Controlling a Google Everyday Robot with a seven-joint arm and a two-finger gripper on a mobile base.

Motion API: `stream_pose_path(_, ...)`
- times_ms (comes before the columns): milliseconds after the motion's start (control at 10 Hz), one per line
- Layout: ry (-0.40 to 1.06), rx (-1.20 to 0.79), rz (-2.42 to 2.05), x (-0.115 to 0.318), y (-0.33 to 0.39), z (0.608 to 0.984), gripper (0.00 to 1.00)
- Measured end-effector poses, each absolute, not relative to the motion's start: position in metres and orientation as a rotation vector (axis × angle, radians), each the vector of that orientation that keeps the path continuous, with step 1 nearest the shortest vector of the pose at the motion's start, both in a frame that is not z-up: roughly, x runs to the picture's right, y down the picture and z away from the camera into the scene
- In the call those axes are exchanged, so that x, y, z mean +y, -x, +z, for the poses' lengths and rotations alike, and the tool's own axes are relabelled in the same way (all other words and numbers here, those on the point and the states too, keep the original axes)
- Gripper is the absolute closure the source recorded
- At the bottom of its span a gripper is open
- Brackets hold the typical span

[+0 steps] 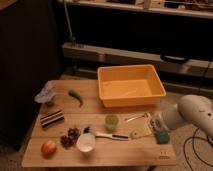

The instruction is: Place eraser in plastic cup

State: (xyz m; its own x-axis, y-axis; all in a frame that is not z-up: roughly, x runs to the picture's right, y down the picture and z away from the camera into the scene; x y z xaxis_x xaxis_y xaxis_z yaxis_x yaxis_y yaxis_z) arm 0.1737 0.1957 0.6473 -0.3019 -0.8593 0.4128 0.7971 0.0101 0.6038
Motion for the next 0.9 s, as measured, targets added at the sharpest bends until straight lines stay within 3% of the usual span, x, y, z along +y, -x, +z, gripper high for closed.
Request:
stream_pose_path(400,-0.223,-0.925,-1.799,0.164,-0.145,0.648,0.2)
stream_pose_path(900,-0.414,-0.971,-2.164,0.111,-0.032,0.66,0.2)
